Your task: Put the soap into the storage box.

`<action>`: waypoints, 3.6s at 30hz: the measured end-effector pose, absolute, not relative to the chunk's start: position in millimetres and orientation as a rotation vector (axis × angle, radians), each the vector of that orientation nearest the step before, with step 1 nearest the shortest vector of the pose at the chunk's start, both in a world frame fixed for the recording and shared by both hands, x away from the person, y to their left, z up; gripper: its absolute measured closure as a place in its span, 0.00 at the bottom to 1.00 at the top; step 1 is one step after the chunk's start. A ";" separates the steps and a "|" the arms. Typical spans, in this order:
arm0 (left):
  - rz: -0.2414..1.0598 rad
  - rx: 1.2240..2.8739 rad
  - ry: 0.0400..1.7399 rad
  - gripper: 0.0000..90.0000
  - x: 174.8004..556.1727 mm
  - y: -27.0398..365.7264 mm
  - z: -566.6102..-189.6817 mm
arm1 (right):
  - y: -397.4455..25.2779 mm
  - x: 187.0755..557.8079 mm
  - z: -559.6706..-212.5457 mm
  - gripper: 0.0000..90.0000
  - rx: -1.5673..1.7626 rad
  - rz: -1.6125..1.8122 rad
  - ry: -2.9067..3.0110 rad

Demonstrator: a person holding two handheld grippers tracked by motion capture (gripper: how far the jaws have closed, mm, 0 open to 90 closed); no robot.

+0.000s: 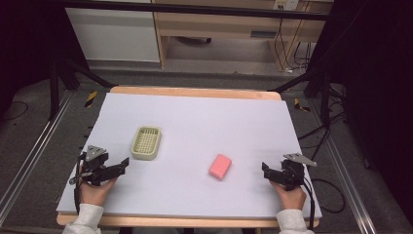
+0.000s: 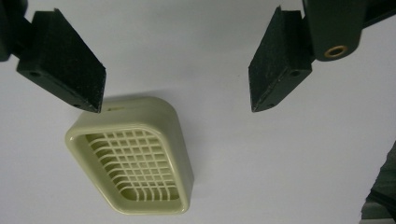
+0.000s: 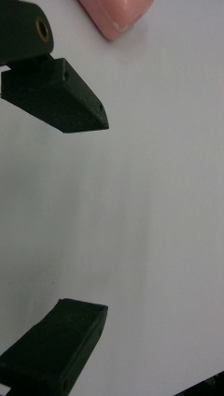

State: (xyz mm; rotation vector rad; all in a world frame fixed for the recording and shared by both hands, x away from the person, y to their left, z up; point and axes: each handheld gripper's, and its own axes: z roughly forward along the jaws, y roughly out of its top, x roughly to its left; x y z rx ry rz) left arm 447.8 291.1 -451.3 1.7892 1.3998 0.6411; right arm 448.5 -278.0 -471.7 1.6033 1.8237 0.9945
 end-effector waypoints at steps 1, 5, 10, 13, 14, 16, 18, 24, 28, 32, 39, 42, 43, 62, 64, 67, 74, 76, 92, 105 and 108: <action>0.637 1.786 1.394 0.20 447.2 288.9 -450.4 | -277.5 448.4 -472.0 0.11 1.588 0.982 1.835; 0.638 1.780 1.376 0.19 444.3 284.9 -447.4 | -275.8 448.2 -473.0 0.11 1.586 0.971 1.866; 0.634 1.772 1.356 0.19 441.9 277.8 -442.8 | -275.1 446.3 -472.2 0.11 1.576 0.968 1.862; 0.626 1.776 1.352 0.19 442.7 274.1 -441.8 | -275.3 446.3 -471.8 0.11 1.575 0.968 1.859; 0.624 1.775 1.351 0.19 442.9 272.6 -441.8 | -275.2 446.2 -471.8 0.11 1.575 0.964 1.858; 0.625 1.783 1.346 0.19 442.9 270.8 -441.5 | -275.2 446.3 -471.8 0.11 1.575 0.962 1.860; 0.627 1.786 1.342 0.19 442.8 268.0 -440.9 | -275.1 445.6 -471.2 0.11 1.571 0.947 1.858; 0.611 1.804 1.326 0.19 442.6 262.1 -438.7 | -273.4 445.5 -470.6 0.11 1.562 0.934 1.850; 0.601 1.815 1.303 0.19 442.8 255.7 -435.9 | -273.2 445.1 -470.3 0.11 1.550 0.935 1.848; 0.599 1.825 1.289 0.19 442.9 251.4 -435.1 | -272.1 445.1 -469.8 0.11 1.555 0.933 1.849; 0.603 1.844 1.263 0.19 444.2 241.6 -432.7 | -270.5 445.4 -470.2 0.11 1.548 0.933 1.857; 0.598 1.849 1.258 0.19 444.6 239.1 -432.2 | -270.2 444.8 -470.0 0.11 1.548 0.932 1.849; 0.603 1.850 1.256 0.19 444.5 237.6 -431.6 | -270.2 444.7 -469.9 0.11 1.547 0.934 1.849; 0.567 1.884 1.205 0.18 454.7 213.4 -421.4 | -271.1 444.8 -470.2 0.11 1.558 0.922 1.843; 0.565 1.886 1.202 0.18 455.2 211.9 -421.1 | -271.0 444.6 -469.9 0.11 1.560 0.927 1.838; 0.554 1.890 1.185 0.18 458.0 201.8 -419.3 | -270.4 445.0 -470.2 0.11 1.557 0.922 1.843; 0.536 1.900 1.159 0.17 461.5 186.1 -416.4 | -270.4 444.9 -470.0 0.10 1.553 0.923 1.841; 0.530 1.910 1.146 0.17 462.5 180.8 -415.4 | -270.2 444.9 -470.0 0.10 1.554 0.924 1.841; 0.507 1.941 1.099 0.17 468.5 151.3 -410.9 | -269.7 444.6 -469.4 0.10 1.546 0.930 1.839; 0.494 1.975 1.065 0.16 472.0 129.1 -409.2 | -270.6 444.5 -469.9 0.10 1.555 0.927 1.837; 0.482 1.986 1.054 0.16 472.8 123.2 -408.7 | -270.5 444.8 -470.2 0.10 1.553 0.923 1.839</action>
